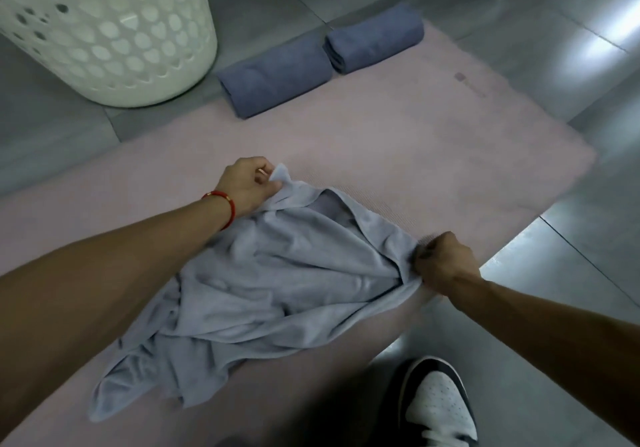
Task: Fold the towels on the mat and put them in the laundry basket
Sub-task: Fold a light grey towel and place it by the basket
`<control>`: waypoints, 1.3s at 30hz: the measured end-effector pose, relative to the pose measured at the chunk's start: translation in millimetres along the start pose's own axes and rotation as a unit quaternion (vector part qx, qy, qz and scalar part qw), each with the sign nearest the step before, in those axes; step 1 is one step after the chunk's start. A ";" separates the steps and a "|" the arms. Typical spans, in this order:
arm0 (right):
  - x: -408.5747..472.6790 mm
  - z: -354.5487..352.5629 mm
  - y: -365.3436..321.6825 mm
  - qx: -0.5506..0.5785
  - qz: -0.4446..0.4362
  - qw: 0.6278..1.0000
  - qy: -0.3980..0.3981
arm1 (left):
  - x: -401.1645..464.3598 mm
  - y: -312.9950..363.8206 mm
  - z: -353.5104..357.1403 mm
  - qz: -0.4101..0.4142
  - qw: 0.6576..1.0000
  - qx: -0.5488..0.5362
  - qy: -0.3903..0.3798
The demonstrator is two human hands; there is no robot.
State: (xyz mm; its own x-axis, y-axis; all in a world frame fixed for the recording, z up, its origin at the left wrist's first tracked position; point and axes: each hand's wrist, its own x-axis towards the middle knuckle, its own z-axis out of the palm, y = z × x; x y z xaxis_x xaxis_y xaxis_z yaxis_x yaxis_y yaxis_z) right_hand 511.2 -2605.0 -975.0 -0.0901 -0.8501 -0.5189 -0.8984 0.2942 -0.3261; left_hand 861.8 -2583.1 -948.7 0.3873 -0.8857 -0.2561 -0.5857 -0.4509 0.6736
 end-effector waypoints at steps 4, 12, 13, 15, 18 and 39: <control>-6.8 -24.5 -25.6 0.148 -0.071 0.986 0.026 | -7.1 -12.2 -35.7 0.026 0.991 -0.115 0.061; 4.3 -131.4 -109.2 0.444 -0.214 0.866 0.084 | -10.1 1.5 -155.6 0.070 0.934 -0.266 0.227; 3.5 -143.8 -119.1 0.442 -0.238 0.861 0.081 | -13.8 6.9 -171.0 0.086 0.931 -0.265 0.237; -1.8 -161.6 -138.9 0.435 -0.275 0.854 0.082 | -21.5 14.9 -194.4 0.112 0.931 -0.236 0.256; -12.5 -172.8 -166.8 0.448 -0.289 0.841 0.085 | -32.6 21.5 -217.6 0.131 0.922 -0.222 0.289; 10.3 -76.3 -9.1 0.414 -0.100 0.904 0.028 | 94.6 77.9 -109.1 0.146 0.968 0.072 0.190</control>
State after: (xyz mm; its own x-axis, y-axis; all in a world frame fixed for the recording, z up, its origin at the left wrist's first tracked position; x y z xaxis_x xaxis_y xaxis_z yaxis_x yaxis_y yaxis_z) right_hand 485.6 -2649.8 -917.1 -0.0029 -0.9366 -0.3504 -0.2708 0.3380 -0.9013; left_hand 930.5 -2690.0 -844.9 0.4082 -0.8854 0.2223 -0.7924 -0.2227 0.5679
